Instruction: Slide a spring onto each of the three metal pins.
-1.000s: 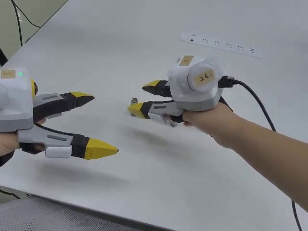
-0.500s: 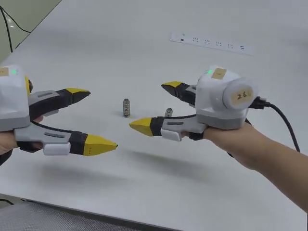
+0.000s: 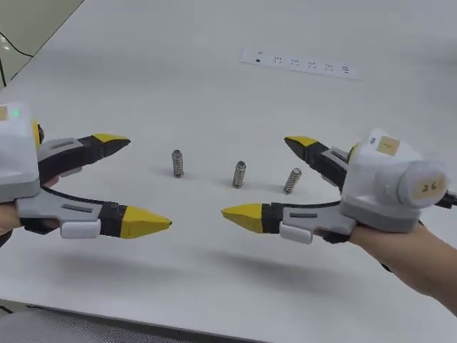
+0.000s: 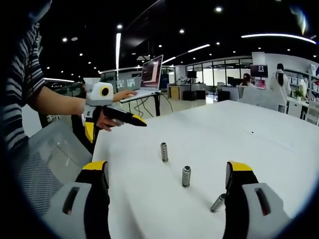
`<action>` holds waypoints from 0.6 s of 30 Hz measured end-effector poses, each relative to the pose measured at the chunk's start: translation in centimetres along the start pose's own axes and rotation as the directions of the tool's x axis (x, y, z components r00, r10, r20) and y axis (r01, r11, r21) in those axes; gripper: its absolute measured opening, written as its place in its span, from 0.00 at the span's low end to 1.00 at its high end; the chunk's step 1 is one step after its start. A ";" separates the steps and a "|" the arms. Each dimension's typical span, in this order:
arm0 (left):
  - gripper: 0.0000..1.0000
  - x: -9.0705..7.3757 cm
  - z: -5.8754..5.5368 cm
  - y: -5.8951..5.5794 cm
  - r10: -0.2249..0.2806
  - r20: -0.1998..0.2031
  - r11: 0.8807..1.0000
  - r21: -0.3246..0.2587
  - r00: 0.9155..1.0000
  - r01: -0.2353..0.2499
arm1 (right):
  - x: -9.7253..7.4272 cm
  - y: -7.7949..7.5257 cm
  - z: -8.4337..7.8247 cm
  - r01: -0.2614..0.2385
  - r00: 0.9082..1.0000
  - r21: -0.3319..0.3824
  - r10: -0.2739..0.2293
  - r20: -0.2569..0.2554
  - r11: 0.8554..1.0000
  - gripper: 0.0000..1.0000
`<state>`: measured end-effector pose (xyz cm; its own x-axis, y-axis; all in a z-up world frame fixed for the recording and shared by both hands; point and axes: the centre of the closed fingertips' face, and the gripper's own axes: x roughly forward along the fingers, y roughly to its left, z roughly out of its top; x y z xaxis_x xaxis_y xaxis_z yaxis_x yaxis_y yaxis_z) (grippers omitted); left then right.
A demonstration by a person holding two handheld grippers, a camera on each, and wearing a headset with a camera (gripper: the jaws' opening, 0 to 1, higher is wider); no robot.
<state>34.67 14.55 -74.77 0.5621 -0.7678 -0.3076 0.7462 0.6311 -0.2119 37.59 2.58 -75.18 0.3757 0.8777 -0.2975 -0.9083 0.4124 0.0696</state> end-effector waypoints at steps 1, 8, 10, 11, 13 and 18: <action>0.98 -0.1 0.0 0.0 0.001 0.001 1.000 -0.001 1.000 -0.001 | -0.4 -0.1 -0.2 0.006 1.000 0.003 -0.006 0.002 1.000 0.99; 0.98 -0.4 0.2 0.1 0.008 0.005 1.000 0.000 1.000 -0.008 | -3.6 -1.3 -2.3 0.080 0.997 0.060 -0.080 -0.005 0.995 0.99; 0.98 -0.5 0.1 0.1 0.010 0.005 1.000 -0.002 1.000 -0.010 | -4.2 -1.5 -2.6 0.094 0.996 0.070 -0.093 -0.008 0.993 0.99; 0.98 -0.5 0.1 0.1 0.012 0.005 1.000 -0.003 1.000 -0.012 | -4.6 -1.6 -2.7 0.102 0.995 0.071 -0.102 -0.008 0.992 0.99; 0.98 -0.6 0.0 0.1 0.014 0.004 1.000 -0.004 1.000 -0.014 | -5.1 -1.7 -2.7 0.111 0.994 0.083 -0.112 -0.004 0.990 0.98; 0.98 -1.0 -0.2 0.4 0.030 0.019 0.999 -0.019 0.999 -0.030 | -5.7 -1.6 -2.7 0.124 0.992 0.100 -0.125 0.001 0.987 0.98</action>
